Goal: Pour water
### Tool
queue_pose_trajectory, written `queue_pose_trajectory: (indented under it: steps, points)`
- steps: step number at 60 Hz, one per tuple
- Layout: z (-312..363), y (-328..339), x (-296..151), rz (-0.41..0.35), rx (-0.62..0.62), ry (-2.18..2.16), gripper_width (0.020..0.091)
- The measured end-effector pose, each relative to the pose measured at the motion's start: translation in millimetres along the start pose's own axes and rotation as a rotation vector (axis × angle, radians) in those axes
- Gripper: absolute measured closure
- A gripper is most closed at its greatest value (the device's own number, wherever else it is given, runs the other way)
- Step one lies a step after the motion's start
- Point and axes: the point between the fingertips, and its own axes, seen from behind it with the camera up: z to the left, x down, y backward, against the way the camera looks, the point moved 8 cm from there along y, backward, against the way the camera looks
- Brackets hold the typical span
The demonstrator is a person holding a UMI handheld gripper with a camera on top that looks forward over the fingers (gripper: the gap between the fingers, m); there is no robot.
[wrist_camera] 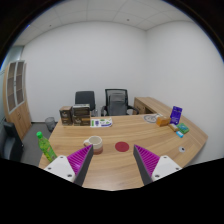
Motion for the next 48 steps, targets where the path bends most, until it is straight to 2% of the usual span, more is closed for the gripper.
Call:
queue_pose_trajectory:
  steps: [6, 9, 26, 36, 48]
  points:
    - [19.1, 1.6, 14.2, 0.011, -0.005, 0.043, 0.0279]
    - [49.8, 2.9, 30.7, 0.022, -0.018, 0.049, 0.0281]
    - [203.3, -2.2, 111.7, 0.130, -0.206, -0.017, 0.0279]
    - [271.8, -35.5, 126.1, 0.123, -0.249, -0.035, 0.0268]
    - [310.4, -93.7, 118.5, 0.080, -0.239, -0.045, 0.0276]
